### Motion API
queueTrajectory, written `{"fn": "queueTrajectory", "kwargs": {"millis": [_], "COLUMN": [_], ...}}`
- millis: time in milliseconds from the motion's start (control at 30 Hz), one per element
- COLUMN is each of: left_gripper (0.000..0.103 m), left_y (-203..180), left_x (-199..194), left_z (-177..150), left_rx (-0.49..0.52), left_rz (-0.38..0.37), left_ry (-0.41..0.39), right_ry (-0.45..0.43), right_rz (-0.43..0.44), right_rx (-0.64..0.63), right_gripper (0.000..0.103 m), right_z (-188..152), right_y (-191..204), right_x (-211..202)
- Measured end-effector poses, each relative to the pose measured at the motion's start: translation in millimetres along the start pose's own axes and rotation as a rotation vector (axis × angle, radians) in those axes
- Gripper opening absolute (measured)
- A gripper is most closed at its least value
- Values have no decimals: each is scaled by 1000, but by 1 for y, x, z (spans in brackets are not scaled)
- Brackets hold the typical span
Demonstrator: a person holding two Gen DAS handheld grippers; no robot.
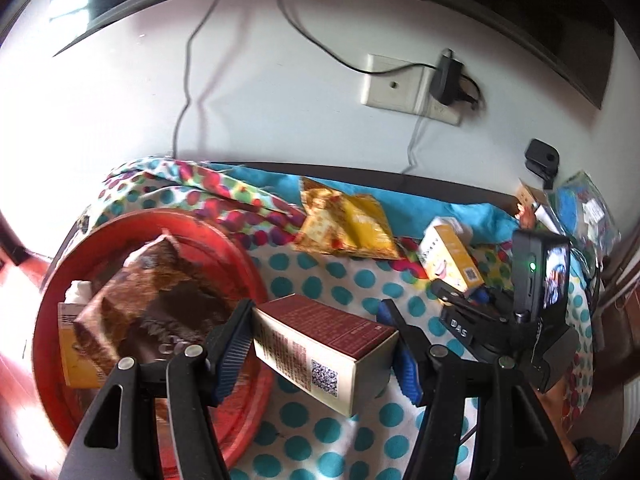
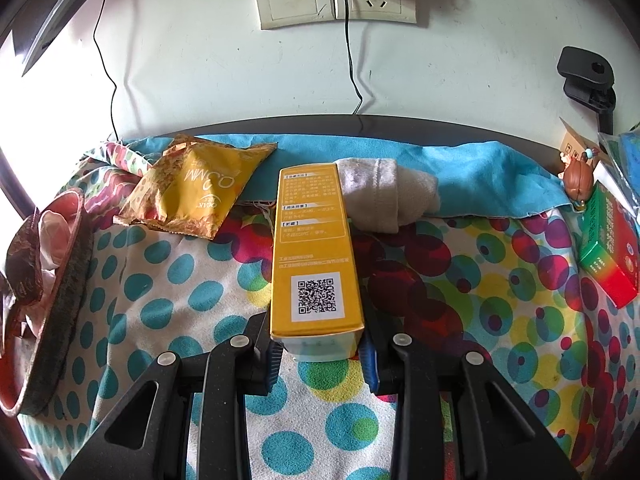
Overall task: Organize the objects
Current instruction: 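Carry the white box over the red tray with the left gripper while the right holds the yellow box, then lower the white box into the red tray and open the left gripper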
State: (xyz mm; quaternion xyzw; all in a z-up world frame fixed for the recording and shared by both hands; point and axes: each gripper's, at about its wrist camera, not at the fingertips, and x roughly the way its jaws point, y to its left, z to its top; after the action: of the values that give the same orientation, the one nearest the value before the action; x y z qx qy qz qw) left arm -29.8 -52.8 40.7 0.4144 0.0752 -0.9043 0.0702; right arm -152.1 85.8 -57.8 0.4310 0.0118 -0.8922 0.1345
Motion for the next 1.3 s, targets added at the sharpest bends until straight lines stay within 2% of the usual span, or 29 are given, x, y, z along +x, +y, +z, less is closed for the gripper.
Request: {"fn": "queueTrajectory", "kwargs": {"millis": [233,333,467,667,800,900,967,1300], "left_gripper": [64,64,64,64,64,64,64,64], "left_y": [49,71,99,130,142,143,146,160], "left_x": [-29,-35,-35,-22,-9,-1,7,25], "left_z": [14,12,0,-19,-27,-29,-31,-34], "left_rx": [-88,-118,-137,-166,-187,-169,-184,-207], "left_rz": [34,28,81,105,122,151,130,144], "left_ry": [-23,-6,31,131,182,179,187,149], "right_ry": [3,4,5,6,7,8,7,7], "right_rz": [-15,-18,-15,-22,-24,-27,-25,-17], "right_rx": [-21,-27,-28,-39,-44,-49,-47,-50], "right_gripper": [32,32,32,32,32,32,32,32], "right_z": [-1,-1,0,0,0,1,0,0], "right_y": [0,0,-2,-3,-4,-5,-5,-9], "right_x": [-1,-1,-1,-1,-1,-1,-1,-3]}}
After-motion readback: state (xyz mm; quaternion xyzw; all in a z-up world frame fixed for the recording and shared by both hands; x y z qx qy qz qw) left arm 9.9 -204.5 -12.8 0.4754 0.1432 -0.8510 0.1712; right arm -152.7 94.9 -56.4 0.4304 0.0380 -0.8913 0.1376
